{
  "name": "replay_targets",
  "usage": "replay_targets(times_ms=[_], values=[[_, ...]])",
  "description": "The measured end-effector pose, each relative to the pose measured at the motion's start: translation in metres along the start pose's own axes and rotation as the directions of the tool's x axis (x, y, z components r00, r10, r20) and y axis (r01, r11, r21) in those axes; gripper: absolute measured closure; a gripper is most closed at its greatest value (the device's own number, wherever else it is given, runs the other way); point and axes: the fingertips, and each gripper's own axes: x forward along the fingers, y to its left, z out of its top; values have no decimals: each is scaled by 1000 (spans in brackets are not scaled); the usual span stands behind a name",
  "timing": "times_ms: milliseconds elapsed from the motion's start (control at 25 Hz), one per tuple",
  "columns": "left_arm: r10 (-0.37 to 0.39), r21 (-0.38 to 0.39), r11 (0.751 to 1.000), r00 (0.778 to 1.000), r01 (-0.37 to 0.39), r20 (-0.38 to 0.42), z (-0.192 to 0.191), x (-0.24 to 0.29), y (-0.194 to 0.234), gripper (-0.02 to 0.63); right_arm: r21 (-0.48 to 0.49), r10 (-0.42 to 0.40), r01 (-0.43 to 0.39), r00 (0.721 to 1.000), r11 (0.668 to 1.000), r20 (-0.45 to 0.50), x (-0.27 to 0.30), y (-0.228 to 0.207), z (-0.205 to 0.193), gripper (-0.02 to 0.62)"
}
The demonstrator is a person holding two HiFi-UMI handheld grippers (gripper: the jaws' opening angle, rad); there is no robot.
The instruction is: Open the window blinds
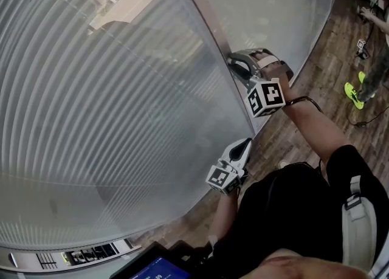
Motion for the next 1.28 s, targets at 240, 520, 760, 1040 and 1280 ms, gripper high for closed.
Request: replay_targets(times_ms=[240, 520, 760, 1040, 1280], values=[[-13, 0, 1000, 1000, 13, -6, -8, -3, -2, 604, 191, 62, -66, 998, 979, 22, -3, 2, -4, 471], [-1, -14, 1000, 1000, 1, -2, -3, -8, 6, 604, 633, 75, -144, 988, 761, 134, 0, -6, -11, 470], [1, 0, 1000, 1000, -1, -3, -1, -13, 11, 604, 879, 41, -241, 968, 412, 246, 3, -9, -21, 469], [-2, -5, 1000, 1000, 2, -4, -6, -18, 11, 604, 947, -10, -299, 953, 114, 302, 0, -14, -23, 469], [6, -10, 1000, 1000, -6, -3, 2, -22, 11, 604, 953, -24, -299, 953, 56, 301, -1, -18, -22, 469]])
